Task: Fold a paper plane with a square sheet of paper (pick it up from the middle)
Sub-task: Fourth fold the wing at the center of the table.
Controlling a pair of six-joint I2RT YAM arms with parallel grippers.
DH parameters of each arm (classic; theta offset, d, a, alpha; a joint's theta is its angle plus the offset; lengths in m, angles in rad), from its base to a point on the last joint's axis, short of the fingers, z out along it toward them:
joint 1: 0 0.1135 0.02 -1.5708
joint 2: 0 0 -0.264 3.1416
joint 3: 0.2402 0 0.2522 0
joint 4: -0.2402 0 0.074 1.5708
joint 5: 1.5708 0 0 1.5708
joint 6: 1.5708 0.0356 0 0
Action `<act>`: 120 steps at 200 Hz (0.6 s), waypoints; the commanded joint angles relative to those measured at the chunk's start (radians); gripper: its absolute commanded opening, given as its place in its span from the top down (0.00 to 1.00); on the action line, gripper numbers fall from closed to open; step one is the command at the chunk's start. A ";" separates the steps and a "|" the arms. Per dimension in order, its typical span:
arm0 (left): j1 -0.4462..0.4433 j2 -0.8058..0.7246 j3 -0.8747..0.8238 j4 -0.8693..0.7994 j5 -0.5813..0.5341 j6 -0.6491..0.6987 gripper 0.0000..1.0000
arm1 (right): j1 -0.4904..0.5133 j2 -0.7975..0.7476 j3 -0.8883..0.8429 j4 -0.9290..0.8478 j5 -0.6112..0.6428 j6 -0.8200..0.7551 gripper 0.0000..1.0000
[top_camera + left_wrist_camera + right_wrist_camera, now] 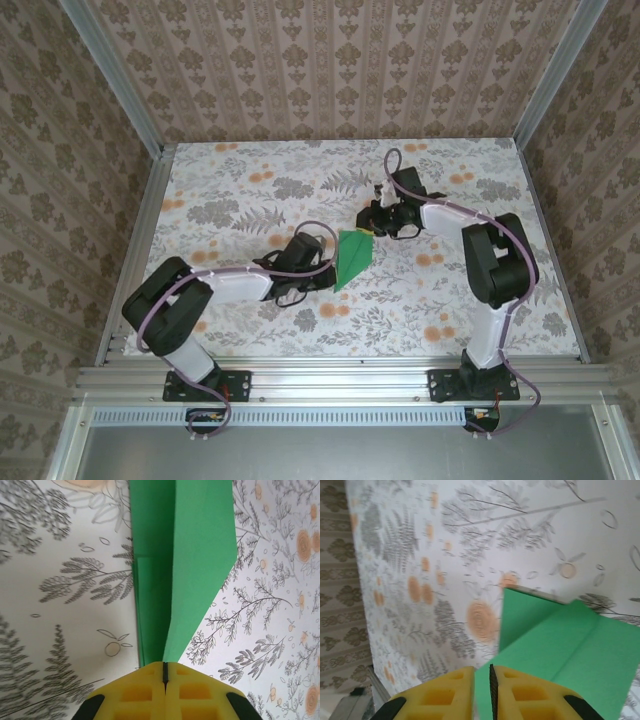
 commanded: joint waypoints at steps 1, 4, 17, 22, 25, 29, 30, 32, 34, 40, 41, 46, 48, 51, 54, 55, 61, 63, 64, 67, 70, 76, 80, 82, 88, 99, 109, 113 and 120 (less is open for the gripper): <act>0.011 -0.065 -0.008 0.000 -0.016 0.004 0.92 | 0.037 -0.026 -0.037 -0.025 -0.022 -0.015 0.80; 0.012 -0.069 -0.007 0.002 -0.019 0.003 0.92 | 0.044 -0.025 -0.040 -0.027 -0.023 -0.015 0.80; 0.012 -0.078 -0.010 0.024 -0.023 -0.005 0.91 | 0.064 -0.025 -0.060 -0.029 -0.026 -0.018 0.80; 0.012 -0.080 -0.013 0.034 -0.023 -0.009 0.91 | 0.071 -0.022 -0.069 -0.024 -0.029 -0.015 0.80; 0.012 -0.079 -0.014 0.037 -0.022 -0.011 0.90 | 0.075 -0.022 -0.074 -0.023 -0.030 -0.015 0.80; 0.012 -0.078 -0.015 0.043 -0.020 -0.015 0.90 | 0.082 -0.020 -0.080 -0.020 -0.032 -0.015 0.80; 0.012 -0.078 -0.016 0.044 -0.020 -0.015 0.90 | 0.082 -0.020 -0.082 -0.021 -0.032 -0.014 0.80; 0.012 -0.077 -0.016 0.046 -0.018 -0.016 0.90 | 0.085 -0.019 -0.084 -0.019 -0.033 -0.014 0.80; 0.012 -0.078 -0.017 0.049 -0.016 -0.018 0.90 | 0.087 -0.019 -0.087 -0.018 -0.035 -0.014 0.80; 0.012 -0.075 -0.017 0.055 -0.014 -0.022 0.90 | 0.095 -0.013 -0.093 -0.013 -0.039 -0.011 0.80; 0.012 -0.075 -0.017 0.055 -0.013 -0.022 0.90 | 0.097 -0.013 -0.094 -0.012 -0.040 -0.012 0.80; 0.012 -0.071 -0.017 0.060 -0.011 -0.024 0.89 | 0.103 -0.009 -0.096 -0.008 -0.046 -0.013 0.80; 0.012 -0.071 -0.019 0.062 -0.011 -0.027 0.89 | 0.106 -0.005 -0.096 -0.009 -0.047 -0.013 0.80; 0.012 -0.069 -0.021 0.066 -0.011 -0.029 0.89 | 0.110 -0.002 -0.097 -0.006 -0.048 -0.012 0.80; 0.012 -0.067 -0.022 0.071 -0.011 -0.031 0.89 | 0.114 0.002 -0.096 -0.006 -0.049 -0.013 0.80; 0.012 -0.066 -0.023 0.073 -0.011 -0.031 0.89 | 0.115 0.004 -0.097 -0.005 -0.049 -0.013 0.80; 0.012 -0.062 -0.027 0.083 -0.009 -0.037 0.88 | 0.122 0.014 -0.095 -0.001 -0.050 -0.014 0.80; 0.012 -0.061 -0.029 0.088 -0.009 -0.038 0.88 | 0.125 0.017 -0.094 0.000 -0.051 -0.012 0.80; 0.012 -0.060 -0.030 0.090 -0.008 -0.039 0.88 | 0.125 0.019 -0.093 0.001 -0.051 -0.011 0.80; 0.012 -0.057 -0.032 0.093 -0.007 -0.041 0.88 | 0.128 0.023 -0.092 0.003 -0.051 -0.011 0.80; 0.012 -0.055 -0.033 0.096 -0.005 -0.042 0.87 | 0.131 0.028 -0.089 0.004 -0.051 -0.009 0.80; 0.012 -0.049 -0.035 0.105 -0.004 -0.048 0.87 | 0.135 0.041 -0.087 0.011 -0.049 -0.003 0.80; 0.011 -0.045 -0.037 0.109 -0.003 -0.050 0.87 | 0.135 0.048 -0.084 0.016 -0.050 0.002 0.80; 0.010 -0.045 -0.038 0.111 -0.002 -0.051 0.87 | 0.135 0.052 -0.084 0.020 -0.049 0.005 0.80; 0.010 -0.040 -0.041 0.119 -0.001 -0.056 0.87 | 0.137 0.062 -0.083 0.028 -0.046 0.012 0.80; 0.010 -0.034 -0.046 0.126 0.000 -0.063 0.87 | 0.135 0.082 -0.078 0.034 -0.032 0.025 0.80; 0.010 -0.030 -0.048 0.129 -0.003 -0.068 0.87 | 0.135 0.095 -0.076 0.044 -0.023 0.032 0.80; 0.010 -0.028 -0.049 0.130 -0.005 -0.069 0.87 | 0.137 0.101 -0.075 0.049 -0.016 0.036 0.80; 0.009 -0.025 -0.051 0.131 -0.007 -0.071 0.87 | 0.136 0.108 -0.073 0.056 -0.011 0.040 0.80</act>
